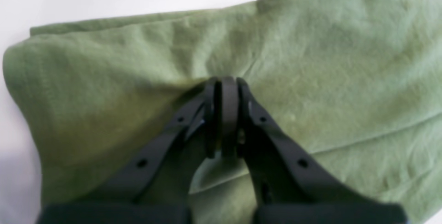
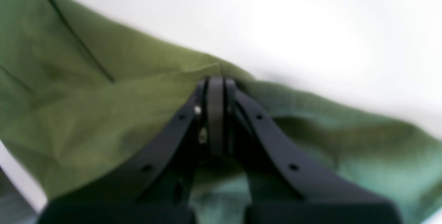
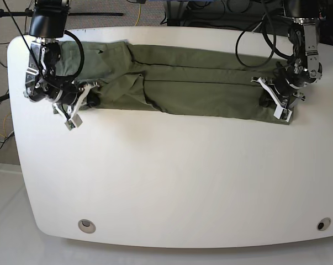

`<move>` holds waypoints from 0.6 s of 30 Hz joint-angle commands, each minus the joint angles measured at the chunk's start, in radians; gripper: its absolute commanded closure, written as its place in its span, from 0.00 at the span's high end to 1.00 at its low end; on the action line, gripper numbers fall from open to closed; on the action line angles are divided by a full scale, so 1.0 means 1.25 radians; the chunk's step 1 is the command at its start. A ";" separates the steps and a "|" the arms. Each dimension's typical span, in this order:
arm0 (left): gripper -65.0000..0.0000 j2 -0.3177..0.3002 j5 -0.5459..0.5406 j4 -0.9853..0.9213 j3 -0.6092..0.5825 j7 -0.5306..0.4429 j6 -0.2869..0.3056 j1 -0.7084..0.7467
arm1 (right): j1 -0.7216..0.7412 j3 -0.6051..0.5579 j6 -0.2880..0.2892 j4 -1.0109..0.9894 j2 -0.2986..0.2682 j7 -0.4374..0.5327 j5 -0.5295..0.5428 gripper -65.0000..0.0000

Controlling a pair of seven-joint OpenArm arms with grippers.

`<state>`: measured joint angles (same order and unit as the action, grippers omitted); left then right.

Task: Fold the T-shirt properly
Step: 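Spread the strip with both grippers, right gripper pulling its end outward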

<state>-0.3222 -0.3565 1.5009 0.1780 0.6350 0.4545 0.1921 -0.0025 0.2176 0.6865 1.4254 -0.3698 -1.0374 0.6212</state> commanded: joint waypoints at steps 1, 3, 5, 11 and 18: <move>0.00 -0.007 0.023 0.007 0.007 0.041 0.001 0.011 | -0.046 0.005 0.009 0.137 -0.042 -0.072 0.070 0.00; 0.00 -0.007 0.023 0.008 0.010 0.043 0.003 0.011 | -0.061 0.002 0.009 0.172 -0.052 -0.088 0.084 0.00; 0.00 -0.008 0.021 0.010 0.011 0.046 0.001 0.001 | -0.057 -0.007 0.009 0.180 -0.058 -0.086 0.070 0.00; 0.00 -0.008 0.018 0.012 0.011 0.054 -0.005 -0.022 | -0.015 -0.031 0.009 0.130 -0.058 -0.064 0.024 0.00; 0.01 -0.008 0.015 0.016 0.018 0.075 -0.003 -0.047 | 0.018 -0.050 0.009 0.067 -0.054 -0.048 0.007 0.00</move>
<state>-0.3214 -0.3523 1.5078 0.1909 0.7128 0.4572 0.1516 -0.0029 0.1669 0.6956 1.5257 -0.4225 -1.1217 0.6300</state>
